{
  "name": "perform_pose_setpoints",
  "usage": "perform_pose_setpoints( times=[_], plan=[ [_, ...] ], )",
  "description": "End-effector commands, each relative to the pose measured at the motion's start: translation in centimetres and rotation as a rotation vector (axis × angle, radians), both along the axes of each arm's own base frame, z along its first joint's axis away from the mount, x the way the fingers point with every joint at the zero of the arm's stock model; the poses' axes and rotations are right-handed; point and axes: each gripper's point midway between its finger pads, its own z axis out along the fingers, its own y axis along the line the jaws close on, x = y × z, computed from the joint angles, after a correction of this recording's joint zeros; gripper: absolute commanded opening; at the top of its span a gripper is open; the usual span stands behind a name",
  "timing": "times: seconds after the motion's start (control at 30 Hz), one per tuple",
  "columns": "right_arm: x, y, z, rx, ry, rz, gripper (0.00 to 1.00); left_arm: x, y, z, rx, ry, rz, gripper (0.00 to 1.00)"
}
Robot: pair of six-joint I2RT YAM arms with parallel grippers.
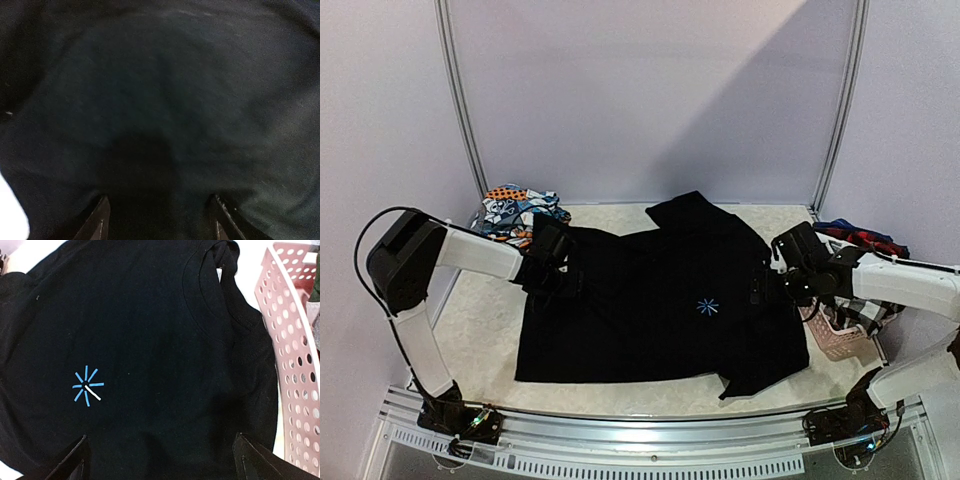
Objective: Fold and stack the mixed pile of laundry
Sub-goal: Flatten out the crumpled T-shirt at the center of the board, then pick up the flattened T-shirt from the center of the board.
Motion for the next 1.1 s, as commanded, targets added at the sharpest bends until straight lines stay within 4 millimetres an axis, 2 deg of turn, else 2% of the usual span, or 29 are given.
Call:
perform_pose_setpoints(
  times=[0.0,0.1,0.23,0.43,0.47,0.63,0.77,0.8,0.87,1.07],
  plan=[
    [-1.0,-0.3,0.1,0.028,0.009,-0.017,0.99,-0.1,3.8,-1.6,0.216,0.07,0.074,0.7],
    [-1.5,-0.3,0.2,0.04,0.014,-0.014,0.99,0.9,5.0,0.0,0.272,0.044,0.124,0.7],
    [-2.4,0.0,0.8,0.072,0.018,0.003,0.99,0.6,4.4,2.8,0.256,-0.007,0.124,0.7],
    [-4.6,1.4,1.4,0.117,0.02,0.054,0.99,-2.7,2.9,7.1,0.24,-0.085,0.084,0.77],
    [-5.0,1.5,1.7,0.123,0.014,0.061,0.99,-3.4,2.5,8.3,0.22,-0.112,0.072,0.78],
    [-7.6,0.7,0.9,0.107,0.039,0.043,0.98,-7.3,-1.0,11.3,0.155,-0.18,-0.077,0.8],
    [-9.3,-0.9,-0.7,0.08,0.076,-0.01,0.95,-11.1,-4.8,11.8,0.1,-0.203,-0.224,0.81],
    [-9.6,-1.3,-1.2,0.077,0.085,-0.023,0.95,-11.8,-5.2,11.8,0.093,-0.205,-0.235,0.81],
    [-10.4,-1.8,-2.3,0.087,0.115,-0.058,0.94,-13.1,-5.2,11.4,0.103,-0.209,-0.221,0.8],
    [-12.3,-1.4,-4.0,0.138,0.195,-0.047,0.89,-15.9,-4.7,9.3,0.049,-0.186,-0.149,0.79]
  ],
)
